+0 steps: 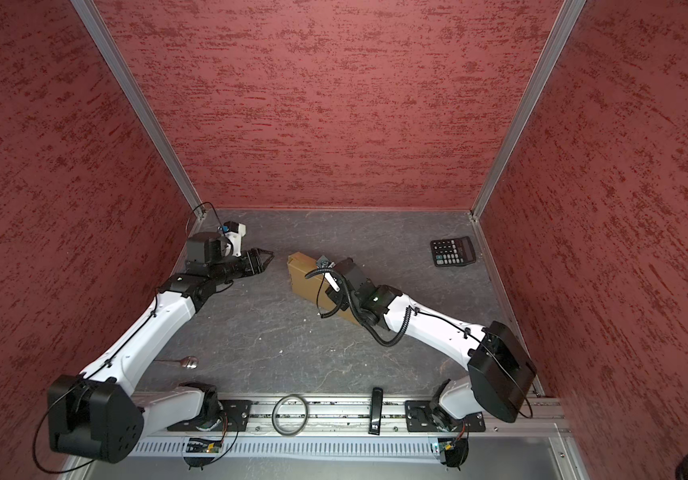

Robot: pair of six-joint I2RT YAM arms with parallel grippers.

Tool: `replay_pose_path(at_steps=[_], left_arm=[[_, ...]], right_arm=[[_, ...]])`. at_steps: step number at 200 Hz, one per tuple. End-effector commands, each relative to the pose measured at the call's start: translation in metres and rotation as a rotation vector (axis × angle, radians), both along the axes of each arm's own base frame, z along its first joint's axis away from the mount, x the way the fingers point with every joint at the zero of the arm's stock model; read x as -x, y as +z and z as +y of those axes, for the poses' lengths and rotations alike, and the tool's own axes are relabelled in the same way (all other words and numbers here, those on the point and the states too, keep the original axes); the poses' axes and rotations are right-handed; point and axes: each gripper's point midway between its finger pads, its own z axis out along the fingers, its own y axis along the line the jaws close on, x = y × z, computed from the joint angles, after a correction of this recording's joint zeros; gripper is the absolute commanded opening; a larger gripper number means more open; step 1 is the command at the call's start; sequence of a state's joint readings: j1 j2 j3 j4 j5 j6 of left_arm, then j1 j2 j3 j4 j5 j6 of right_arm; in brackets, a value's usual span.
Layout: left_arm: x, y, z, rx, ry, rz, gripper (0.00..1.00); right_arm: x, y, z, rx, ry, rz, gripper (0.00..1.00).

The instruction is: Fold the paper box

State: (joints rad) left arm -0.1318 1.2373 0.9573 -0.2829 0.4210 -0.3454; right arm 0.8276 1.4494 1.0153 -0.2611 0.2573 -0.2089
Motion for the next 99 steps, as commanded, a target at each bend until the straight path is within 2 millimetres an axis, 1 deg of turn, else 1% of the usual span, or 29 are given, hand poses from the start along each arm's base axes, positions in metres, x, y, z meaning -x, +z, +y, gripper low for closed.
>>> replay_pose_path(at_steps=[1, 36, 69, 99], left_arm=[[-0.012, 0.014, -0.015, 0.116, -0.066, 0.002, 0.63], [-0.024, -0.002, -0.024, 0.149, -0.100, 0.062, 0.63], [-0.025, -0.010, -0.031, 0.165, -0.120, 0.084, 0.64], [-0.026, -0.015, -0.042, 0.162, -0.149, 0.100, 0.64]], right_arm=[[0.011, -0.025, -0.015, 0.071, -0.027, 0.092, 0.56], [0.011, -0.025, -0.015, 0.072, -0.027, 0.090, 0.56], [0.011, -0.026, -0.014, 0.080, -0.020, 0.092, 0.56], [0.012, -0.024, -0.013, 0.082, -0.018, 0.089, 0.56]])
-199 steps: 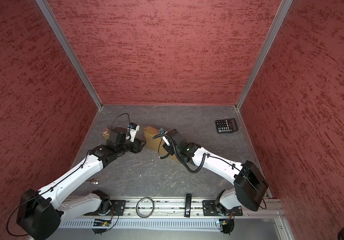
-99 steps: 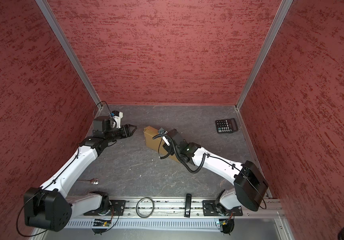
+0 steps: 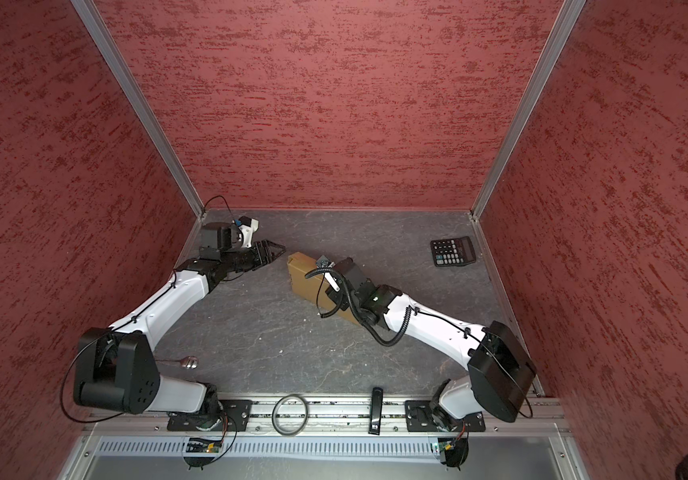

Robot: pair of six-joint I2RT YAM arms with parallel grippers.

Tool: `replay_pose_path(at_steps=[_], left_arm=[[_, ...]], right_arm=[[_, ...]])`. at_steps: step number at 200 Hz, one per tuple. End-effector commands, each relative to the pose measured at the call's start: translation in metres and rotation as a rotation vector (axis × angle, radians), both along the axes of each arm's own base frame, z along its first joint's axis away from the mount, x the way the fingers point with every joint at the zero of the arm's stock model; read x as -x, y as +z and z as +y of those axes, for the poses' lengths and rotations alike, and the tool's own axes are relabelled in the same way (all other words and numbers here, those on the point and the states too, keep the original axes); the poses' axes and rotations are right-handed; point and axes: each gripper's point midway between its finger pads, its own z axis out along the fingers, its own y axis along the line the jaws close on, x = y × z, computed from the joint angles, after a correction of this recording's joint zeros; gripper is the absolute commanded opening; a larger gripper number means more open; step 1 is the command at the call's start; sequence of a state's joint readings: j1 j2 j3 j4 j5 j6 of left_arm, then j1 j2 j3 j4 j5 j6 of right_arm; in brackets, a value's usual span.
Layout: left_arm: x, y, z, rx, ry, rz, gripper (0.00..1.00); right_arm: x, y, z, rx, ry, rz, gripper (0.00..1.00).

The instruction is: Fold the paper box

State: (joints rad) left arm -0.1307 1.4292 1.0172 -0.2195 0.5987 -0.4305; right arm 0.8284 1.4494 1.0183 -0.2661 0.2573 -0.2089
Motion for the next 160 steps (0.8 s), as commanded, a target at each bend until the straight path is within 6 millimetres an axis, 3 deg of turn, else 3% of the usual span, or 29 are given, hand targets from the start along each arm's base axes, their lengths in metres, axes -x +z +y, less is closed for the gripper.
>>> replay_pose_path(at_steps=[1, 160], left_arm=[[-0.005, 0.010, -0.013, 0.021, -0.043, -0.031, 0.64], [-0.002, -0.034, -0.024, -0.054, -0.066, 0.037, 0.60]], right_arm=[[0.011, -0.025, -0.013, 0.080, -0.019, 0.088, 0.56], [0.013, -0.025, -0.011, 0.086, -0.013, 0.092, 0.56]])
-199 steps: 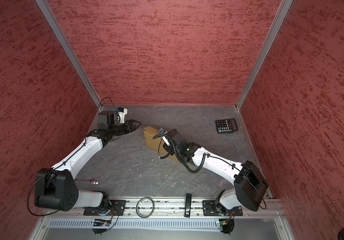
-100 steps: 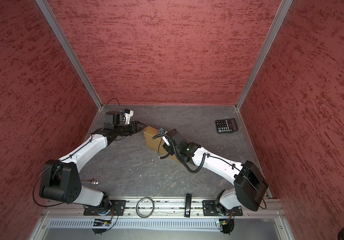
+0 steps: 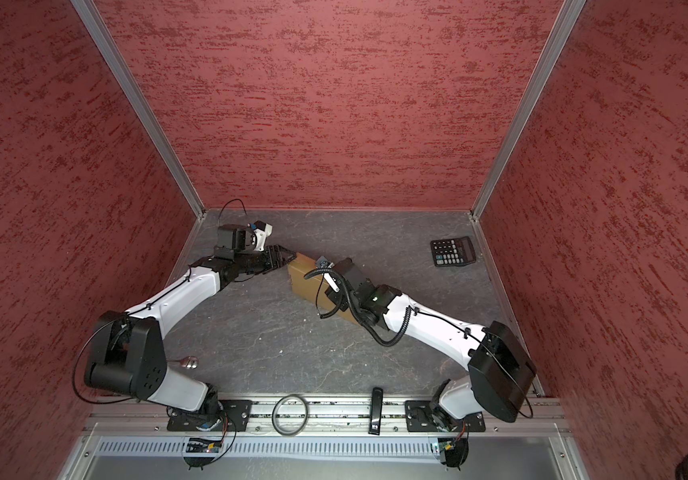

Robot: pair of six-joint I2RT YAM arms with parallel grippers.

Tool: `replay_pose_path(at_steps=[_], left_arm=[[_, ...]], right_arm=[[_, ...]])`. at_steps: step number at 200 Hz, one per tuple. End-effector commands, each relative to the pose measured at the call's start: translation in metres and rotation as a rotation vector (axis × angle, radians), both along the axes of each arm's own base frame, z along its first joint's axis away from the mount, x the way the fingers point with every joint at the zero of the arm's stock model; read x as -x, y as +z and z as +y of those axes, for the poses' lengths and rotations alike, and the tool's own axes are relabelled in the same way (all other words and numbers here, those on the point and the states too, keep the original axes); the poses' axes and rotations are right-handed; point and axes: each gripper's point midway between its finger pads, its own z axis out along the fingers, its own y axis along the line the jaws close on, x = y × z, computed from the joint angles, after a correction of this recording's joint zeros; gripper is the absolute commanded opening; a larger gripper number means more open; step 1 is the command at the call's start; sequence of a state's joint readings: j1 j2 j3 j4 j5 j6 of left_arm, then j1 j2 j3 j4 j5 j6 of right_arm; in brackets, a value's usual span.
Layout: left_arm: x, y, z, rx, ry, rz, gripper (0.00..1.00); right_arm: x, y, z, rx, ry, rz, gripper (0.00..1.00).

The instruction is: Fold the paper box

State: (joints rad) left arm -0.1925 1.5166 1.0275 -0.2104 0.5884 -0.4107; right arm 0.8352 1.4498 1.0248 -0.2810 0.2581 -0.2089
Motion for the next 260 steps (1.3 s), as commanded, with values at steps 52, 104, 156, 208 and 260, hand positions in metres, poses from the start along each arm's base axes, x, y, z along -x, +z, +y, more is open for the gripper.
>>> replay_pose_path(at_steps=[52, 104, 156, 208, 260], left_arm=[[0.003, -0.022, 0.002, -0.046, -0.002, 0.012, 0.58], [0.004, -0.036, 0.005, -0.067, 0.014, 0.025, 0.57], [0.004, -0.036, 0.009, -0.091, 0.028, 0.017, 0.56], [0.008, -0.046, 0.013, -0.104, 0.052, 0.052, 0.55], [0.012, -0.057, 0.016, -0.116, 0.069, 0.083, 0.53]], right_arm=[[0.011, -0.024, -0.012, 0.081, -0.018, 0.083, 0.58], [0.011, -0.023, -0.011, 0.082, -0.017, 0.081, 0.60], [0.011, -0.023, -0.012, 0.082, -0.019, 0.081, 0.62], [0.011, -0.019, -0.013, 0.080, -0.023, 0.071, 0.65], [0.013, 0.001, -0.014, 0.030, -0.019, 0.038, 0.70]])
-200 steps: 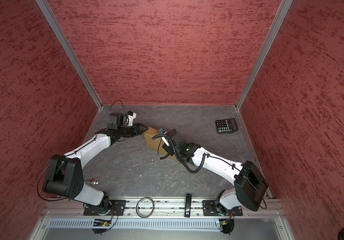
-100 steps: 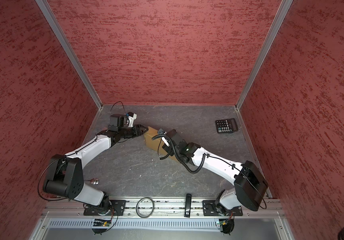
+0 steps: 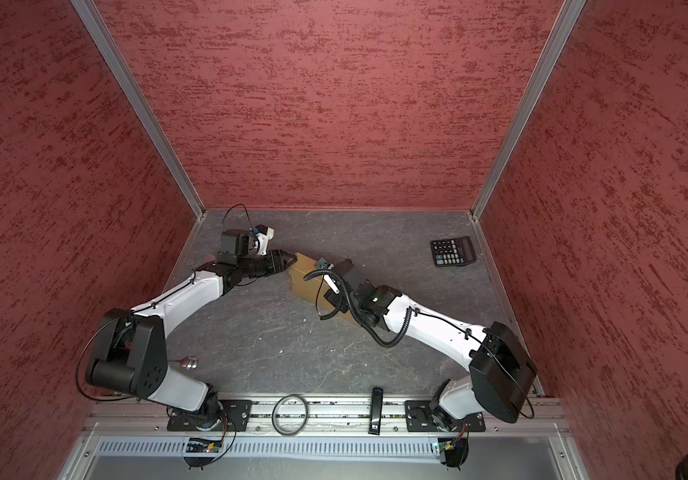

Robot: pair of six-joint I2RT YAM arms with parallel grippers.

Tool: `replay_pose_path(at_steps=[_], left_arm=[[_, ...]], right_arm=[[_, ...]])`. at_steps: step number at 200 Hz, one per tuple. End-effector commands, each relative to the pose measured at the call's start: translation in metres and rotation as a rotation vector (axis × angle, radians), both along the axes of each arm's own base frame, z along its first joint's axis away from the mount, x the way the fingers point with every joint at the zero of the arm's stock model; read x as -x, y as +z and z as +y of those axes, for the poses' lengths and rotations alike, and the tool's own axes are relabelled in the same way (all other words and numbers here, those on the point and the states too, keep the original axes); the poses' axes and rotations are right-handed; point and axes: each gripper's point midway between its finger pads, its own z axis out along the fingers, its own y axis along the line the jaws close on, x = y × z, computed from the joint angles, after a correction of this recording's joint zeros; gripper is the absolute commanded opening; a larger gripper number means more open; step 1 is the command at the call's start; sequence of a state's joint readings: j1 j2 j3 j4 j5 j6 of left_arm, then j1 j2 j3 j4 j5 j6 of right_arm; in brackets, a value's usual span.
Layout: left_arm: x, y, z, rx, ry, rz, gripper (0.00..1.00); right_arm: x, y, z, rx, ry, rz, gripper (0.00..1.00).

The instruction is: Fold the paper box

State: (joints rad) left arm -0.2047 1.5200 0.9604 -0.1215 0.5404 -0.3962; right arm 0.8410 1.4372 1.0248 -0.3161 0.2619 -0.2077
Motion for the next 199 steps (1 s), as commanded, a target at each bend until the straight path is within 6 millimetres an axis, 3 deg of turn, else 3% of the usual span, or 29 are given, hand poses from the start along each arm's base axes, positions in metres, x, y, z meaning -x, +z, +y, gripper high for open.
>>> replay_pose_path(at_steps=[1, 55, 117, 169, 199], left_arm=[[0.014, -0.041, 0.014, -0.081, 0.057, 0.117, 0.53], [0.013, -0.042, 0.014, -0.080, 0.062, 0.115, 0.51], [0.015, -0.043, 0.009, -0.077, 0.049, 0.109, 0.51], [0.019, -0.042, 0.008, -0.077, 0.040, 0.100, 0.51], [0.021, -0.042, 0.008, -0.082, 0.037, 0.097, 0.51]], right_arm=[[0.008, 0.003, -0.010, 0.012, -0.020, 0.024, 0.70], [0.010, 0.023, -0.012, -0.040, -0.030, -0.002, 0.73], [0.015, 0.081, -0.010, -0.275, -0.093, -0.019, 0.76], [0.017, 0.110, -0.036, -0.506, -0.343, 0.029, 0.79], [0.023, 0.106, -0.061, -0.658, -0.525, 0.110, 0.79]])
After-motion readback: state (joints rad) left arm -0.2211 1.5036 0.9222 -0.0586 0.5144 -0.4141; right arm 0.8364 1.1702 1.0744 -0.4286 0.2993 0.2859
